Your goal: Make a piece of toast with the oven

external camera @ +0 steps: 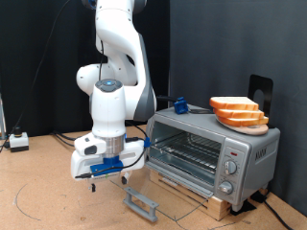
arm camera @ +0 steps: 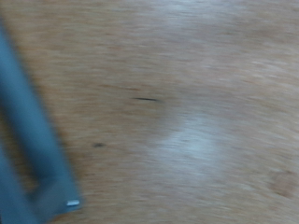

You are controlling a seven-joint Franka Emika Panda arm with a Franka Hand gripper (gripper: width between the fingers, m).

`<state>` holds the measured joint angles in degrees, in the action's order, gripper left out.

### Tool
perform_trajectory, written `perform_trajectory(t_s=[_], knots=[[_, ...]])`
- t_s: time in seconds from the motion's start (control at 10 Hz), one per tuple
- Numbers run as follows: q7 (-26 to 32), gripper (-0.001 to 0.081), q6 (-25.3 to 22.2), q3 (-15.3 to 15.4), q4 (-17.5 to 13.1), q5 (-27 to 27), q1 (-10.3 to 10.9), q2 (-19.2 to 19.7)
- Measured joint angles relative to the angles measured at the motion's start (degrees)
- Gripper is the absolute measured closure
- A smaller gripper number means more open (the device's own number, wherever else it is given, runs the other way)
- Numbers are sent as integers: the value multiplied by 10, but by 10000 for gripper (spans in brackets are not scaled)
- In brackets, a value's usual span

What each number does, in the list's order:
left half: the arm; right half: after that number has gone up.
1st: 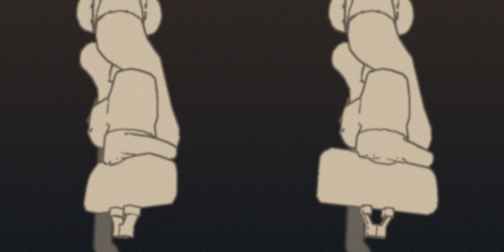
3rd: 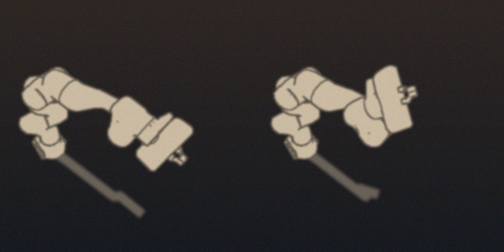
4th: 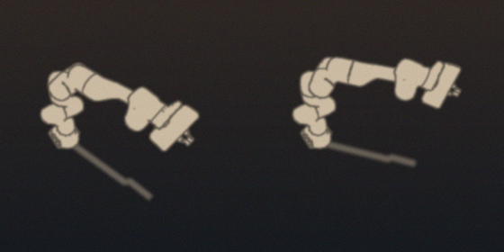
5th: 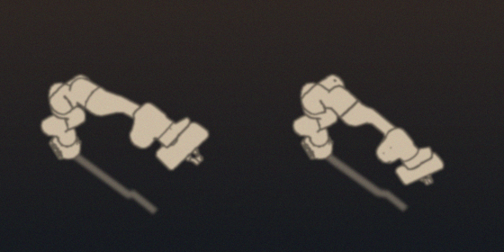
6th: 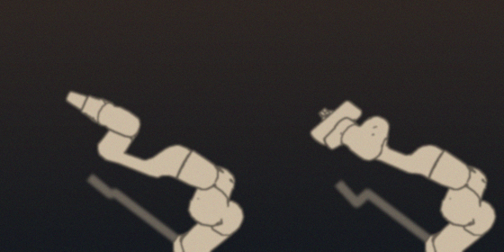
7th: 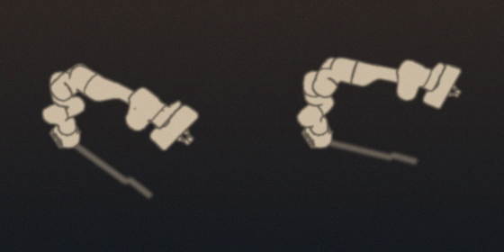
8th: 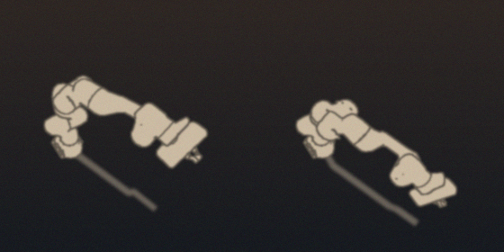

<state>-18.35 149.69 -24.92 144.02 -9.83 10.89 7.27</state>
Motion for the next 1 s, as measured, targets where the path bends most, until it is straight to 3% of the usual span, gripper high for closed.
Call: perform_trajectory(t_s=[0.2,0.3,0.5,0.8,1.0], knots=[[137,-5,-66,17,-4,-136,0,-35],[176,-5,-99,18,-6,-175,0,-56],[185,-5,-156,16,-8,-191,0,-100],[152,-5,-213,14,-15,-191,-3,-159],[142,-5,-282,9,-35,-183,-8,-188]])
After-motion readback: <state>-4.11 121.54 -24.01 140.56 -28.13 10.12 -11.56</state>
